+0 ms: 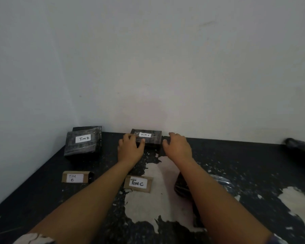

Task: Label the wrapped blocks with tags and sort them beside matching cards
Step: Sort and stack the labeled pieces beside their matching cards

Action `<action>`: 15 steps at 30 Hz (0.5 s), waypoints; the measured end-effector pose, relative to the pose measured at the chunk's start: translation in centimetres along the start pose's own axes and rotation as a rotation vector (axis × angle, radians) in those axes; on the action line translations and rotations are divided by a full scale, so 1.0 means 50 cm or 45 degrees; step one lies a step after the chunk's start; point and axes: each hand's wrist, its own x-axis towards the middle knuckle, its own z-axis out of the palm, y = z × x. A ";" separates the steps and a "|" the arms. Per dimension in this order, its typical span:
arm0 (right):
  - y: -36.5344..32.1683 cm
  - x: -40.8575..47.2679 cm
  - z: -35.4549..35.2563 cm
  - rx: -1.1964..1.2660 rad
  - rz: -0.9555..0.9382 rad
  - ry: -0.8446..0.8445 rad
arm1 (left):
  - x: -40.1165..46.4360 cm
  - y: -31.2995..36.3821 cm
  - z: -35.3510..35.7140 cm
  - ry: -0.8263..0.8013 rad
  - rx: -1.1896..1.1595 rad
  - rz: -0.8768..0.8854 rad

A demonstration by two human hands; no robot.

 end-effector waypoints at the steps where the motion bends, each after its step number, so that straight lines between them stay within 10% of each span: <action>1: 0.005 -0.010 -0.015 -0.011 -0.006 0.005 | -0.009 0.014 -0.001 -0.021 0.007 0.016; 15: 0.150 -0.206 -0.193 -0.084 0.141 0.051 | -0.197 0.208 0.008 -0.379 -0.075 0.187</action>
